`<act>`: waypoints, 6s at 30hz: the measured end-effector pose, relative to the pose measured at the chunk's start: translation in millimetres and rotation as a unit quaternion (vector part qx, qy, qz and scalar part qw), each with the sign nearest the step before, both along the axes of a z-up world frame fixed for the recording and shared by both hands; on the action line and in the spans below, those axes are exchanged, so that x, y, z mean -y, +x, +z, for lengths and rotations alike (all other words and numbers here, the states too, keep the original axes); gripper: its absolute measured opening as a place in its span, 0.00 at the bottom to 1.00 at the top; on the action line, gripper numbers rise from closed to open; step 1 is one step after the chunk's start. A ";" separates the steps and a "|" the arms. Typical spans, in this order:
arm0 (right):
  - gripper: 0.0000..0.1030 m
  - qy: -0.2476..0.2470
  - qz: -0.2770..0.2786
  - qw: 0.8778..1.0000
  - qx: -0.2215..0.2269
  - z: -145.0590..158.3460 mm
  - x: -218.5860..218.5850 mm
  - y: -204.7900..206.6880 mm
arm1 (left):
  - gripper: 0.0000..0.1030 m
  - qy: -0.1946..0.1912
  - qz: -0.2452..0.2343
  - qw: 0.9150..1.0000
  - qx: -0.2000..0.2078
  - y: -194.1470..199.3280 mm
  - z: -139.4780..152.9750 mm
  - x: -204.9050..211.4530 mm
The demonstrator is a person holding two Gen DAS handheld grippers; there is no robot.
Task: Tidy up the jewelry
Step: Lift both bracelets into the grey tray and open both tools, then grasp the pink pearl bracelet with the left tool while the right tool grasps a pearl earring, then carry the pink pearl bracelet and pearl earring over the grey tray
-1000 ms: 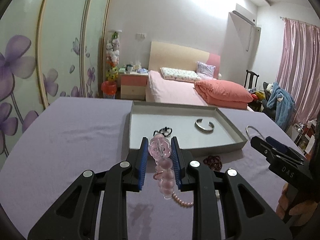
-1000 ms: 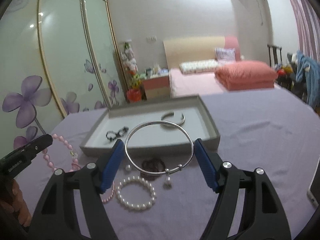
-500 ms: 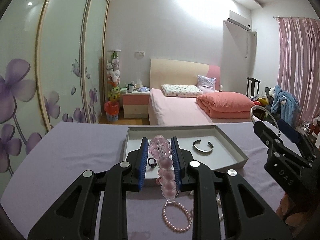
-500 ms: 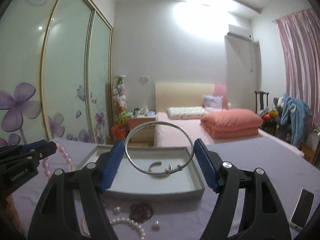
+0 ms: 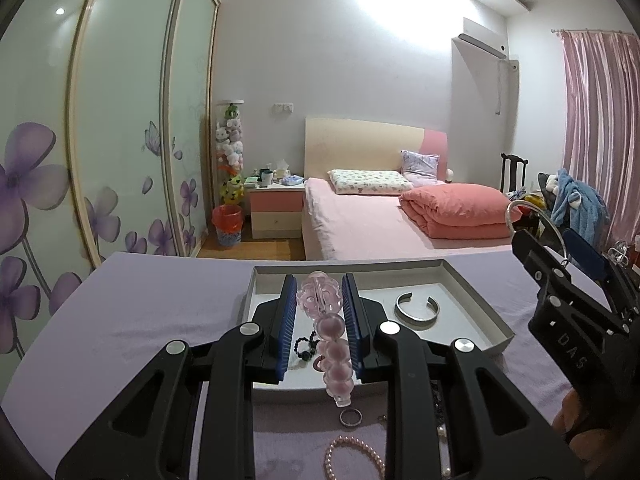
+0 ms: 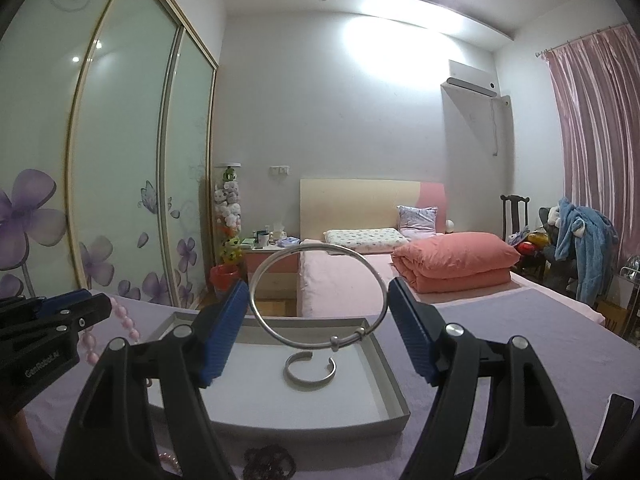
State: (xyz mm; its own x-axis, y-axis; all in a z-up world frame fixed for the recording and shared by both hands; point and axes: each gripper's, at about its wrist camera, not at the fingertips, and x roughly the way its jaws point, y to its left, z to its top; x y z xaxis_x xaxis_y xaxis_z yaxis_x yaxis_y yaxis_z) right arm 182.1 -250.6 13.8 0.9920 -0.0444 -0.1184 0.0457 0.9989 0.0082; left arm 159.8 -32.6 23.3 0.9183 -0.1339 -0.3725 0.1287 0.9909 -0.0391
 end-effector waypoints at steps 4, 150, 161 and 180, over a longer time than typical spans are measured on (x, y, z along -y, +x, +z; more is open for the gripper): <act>0.68 -0.002 0.000 1.000 -0.004 -2.1 -1.2 11.9 | 0.23 -0.002 0.001 1.000 -0.007 7.1 -3.7 4.2; 0.13 0.031 0.091 0.983 -0.158 -42.5 -10.2 -47.9 | 0.06 -0.007 -0.008 0.996 -0.083 -50.1 -29.7 -20.7; 0.13 0.000 0.060 0.997 -0.058 -16.1 -16.5 -63.4 | 0.06 0.002 -0.007 1.000 -0.008 -59.2 -8.6 -6.0; 0.13 -0.005 0.043 0.999 -0.022 -5.0 -18.2 -44.9 | 0.06 0.004 -0.006 1.000 0.016 -38.2 -1.5 2.5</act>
State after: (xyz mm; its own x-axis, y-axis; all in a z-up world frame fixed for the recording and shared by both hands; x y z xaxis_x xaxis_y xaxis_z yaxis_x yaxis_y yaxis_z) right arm 137.2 -232.4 8.8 0.9861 0.0393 -0.1616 -0.0400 0.9992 -0.0013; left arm 121.7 -35.1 21.8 0.9281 -0.1416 -0.3444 0.1411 0.9896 -0.0269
